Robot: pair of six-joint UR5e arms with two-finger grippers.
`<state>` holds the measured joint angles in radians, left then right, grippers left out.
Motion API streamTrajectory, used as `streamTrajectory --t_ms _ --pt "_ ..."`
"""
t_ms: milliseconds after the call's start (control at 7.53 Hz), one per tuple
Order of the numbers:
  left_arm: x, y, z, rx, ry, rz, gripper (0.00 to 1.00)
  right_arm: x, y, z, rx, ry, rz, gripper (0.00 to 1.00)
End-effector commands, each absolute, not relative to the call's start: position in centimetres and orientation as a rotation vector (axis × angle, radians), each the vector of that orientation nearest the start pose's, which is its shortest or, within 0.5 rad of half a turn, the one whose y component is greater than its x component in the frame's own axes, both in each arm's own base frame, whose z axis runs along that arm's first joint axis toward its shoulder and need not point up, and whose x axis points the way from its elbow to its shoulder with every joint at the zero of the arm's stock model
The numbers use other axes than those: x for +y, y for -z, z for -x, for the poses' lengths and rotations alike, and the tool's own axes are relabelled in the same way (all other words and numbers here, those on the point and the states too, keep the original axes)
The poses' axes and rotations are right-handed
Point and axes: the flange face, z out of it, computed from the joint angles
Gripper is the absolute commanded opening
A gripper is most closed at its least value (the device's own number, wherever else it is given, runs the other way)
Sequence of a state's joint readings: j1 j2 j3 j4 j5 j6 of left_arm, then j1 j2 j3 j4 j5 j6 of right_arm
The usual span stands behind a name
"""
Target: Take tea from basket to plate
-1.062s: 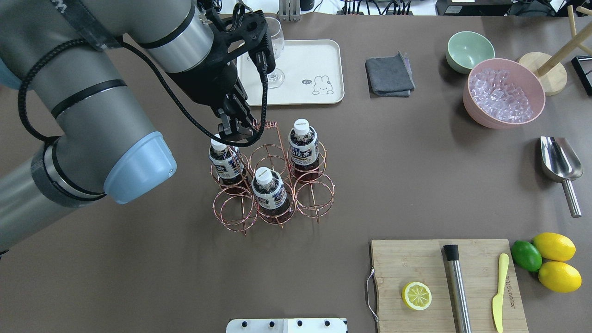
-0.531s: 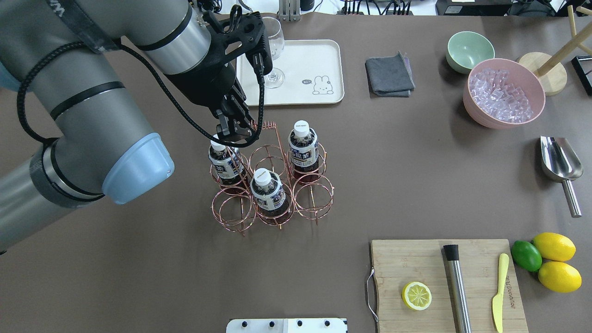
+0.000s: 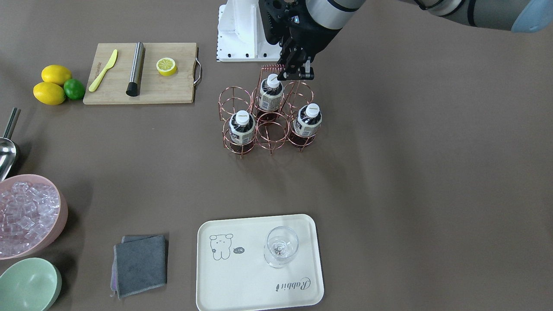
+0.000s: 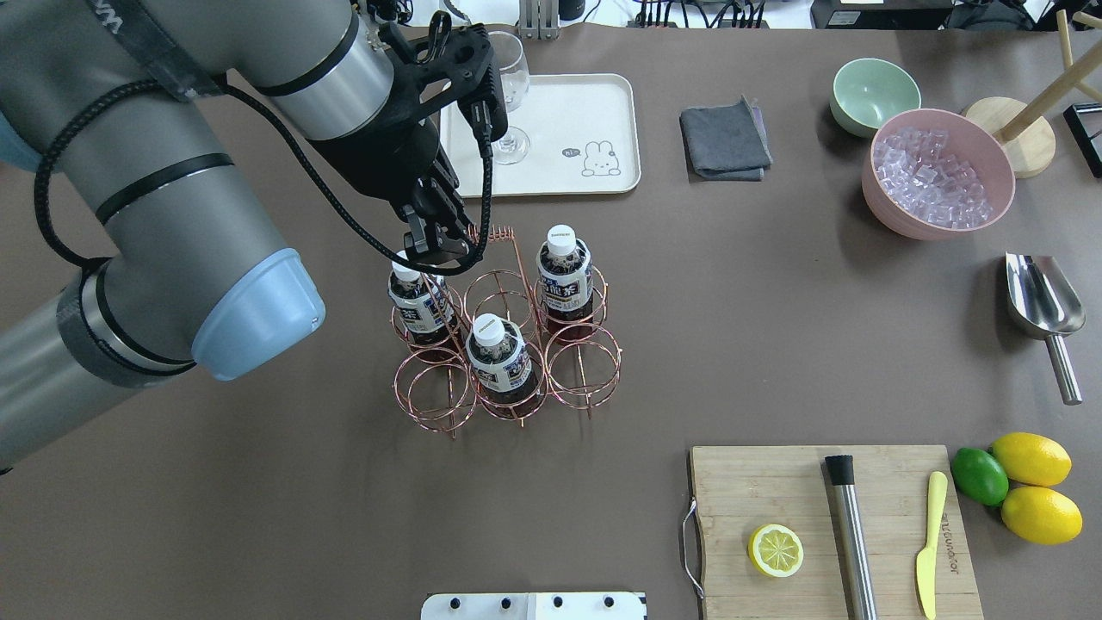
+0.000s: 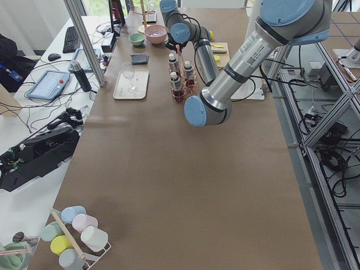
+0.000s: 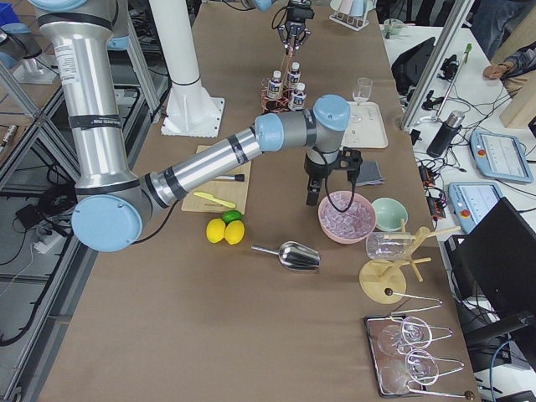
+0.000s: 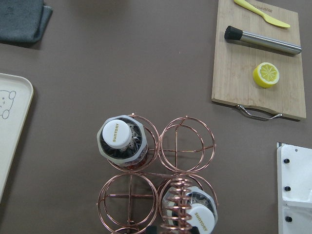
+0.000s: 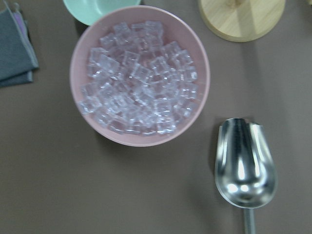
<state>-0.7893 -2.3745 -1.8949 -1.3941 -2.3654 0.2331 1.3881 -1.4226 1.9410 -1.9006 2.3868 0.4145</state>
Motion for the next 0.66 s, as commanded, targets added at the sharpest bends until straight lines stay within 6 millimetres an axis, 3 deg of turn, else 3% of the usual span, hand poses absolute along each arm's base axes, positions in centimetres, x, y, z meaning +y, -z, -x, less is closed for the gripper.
streamTrajectory --t_ms 0,133,398,531 --pt "-46.2 -6.8 -37.2 1.022 -1.267 -0.722 0.0 -53.9 -33.4 10.2 -0.963 -0.229 0.139 1.0" --pt "-46.2 -7.3 -37.1 1.024 -1.269 -0.728 0.0 -54.0 -30.2 12.8 -0.981 -0.315 0.206 1.0" --pt "-46.1 -8.0 -37.1 1.027 -1.271 -0.74 0.0 -53.4 -23.1 21.7 -0.988 -0.333 0.288 1.0" --pt "-46.1 -7.9 -37.1 1.028 -1.272 -0.741 0.0 -52.9 -20.3 24.5 -0.996 -0.354 0.326 1.0"
